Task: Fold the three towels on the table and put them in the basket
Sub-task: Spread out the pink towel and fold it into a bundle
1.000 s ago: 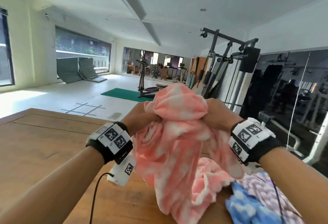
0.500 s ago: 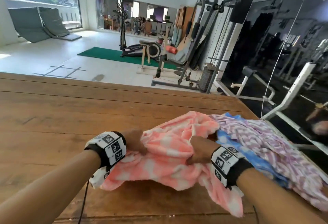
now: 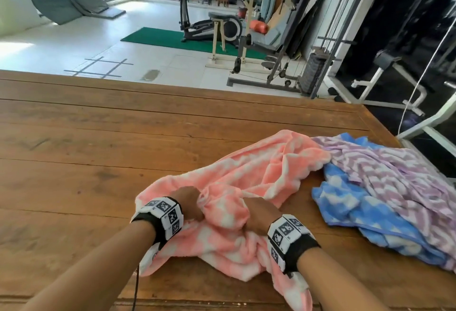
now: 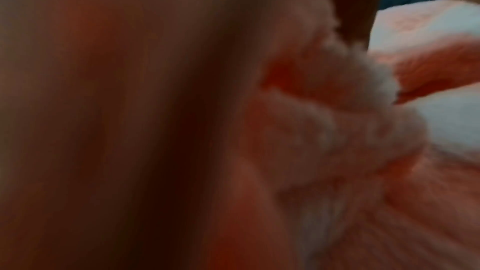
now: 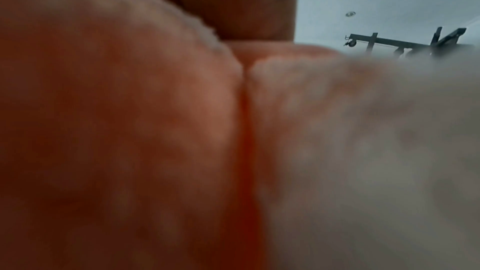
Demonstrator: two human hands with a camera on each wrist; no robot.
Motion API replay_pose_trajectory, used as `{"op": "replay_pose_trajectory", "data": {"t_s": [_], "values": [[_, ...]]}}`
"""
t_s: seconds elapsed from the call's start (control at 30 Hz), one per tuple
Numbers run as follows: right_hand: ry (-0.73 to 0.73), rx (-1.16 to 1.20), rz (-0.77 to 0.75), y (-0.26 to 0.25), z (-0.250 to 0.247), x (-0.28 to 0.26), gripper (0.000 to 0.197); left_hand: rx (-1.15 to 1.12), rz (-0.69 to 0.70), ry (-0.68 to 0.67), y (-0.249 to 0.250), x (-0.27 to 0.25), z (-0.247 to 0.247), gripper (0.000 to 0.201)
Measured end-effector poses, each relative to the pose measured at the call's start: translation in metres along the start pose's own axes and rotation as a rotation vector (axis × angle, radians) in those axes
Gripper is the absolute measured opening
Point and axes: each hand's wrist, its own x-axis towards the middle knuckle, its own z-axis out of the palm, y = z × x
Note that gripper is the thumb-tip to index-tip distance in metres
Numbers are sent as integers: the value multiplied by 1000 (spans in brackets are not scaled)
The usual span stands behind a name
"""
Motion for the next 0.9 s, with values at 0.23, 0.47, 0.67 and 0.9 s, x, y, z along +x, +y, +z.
{"op": "replay_pose_trajectory", "data": {"t_s": [0.23,0.47,0.67,0.9], "values": [[391,-70,-58,-28,-76,14,55,-24,-110,443,-23,-5,-63,39],[744,-1,-368,-116,-183,21,40,-150,-146,980,-70,-87,-177,42],[1077,-58,-463,-194,-244,-13,32,-19,-49,1227,-116,-174,-245,26],[1303,-70,-488,-262,-264,-89,29,65,291,1393,-161,-260,-279,43]]}}
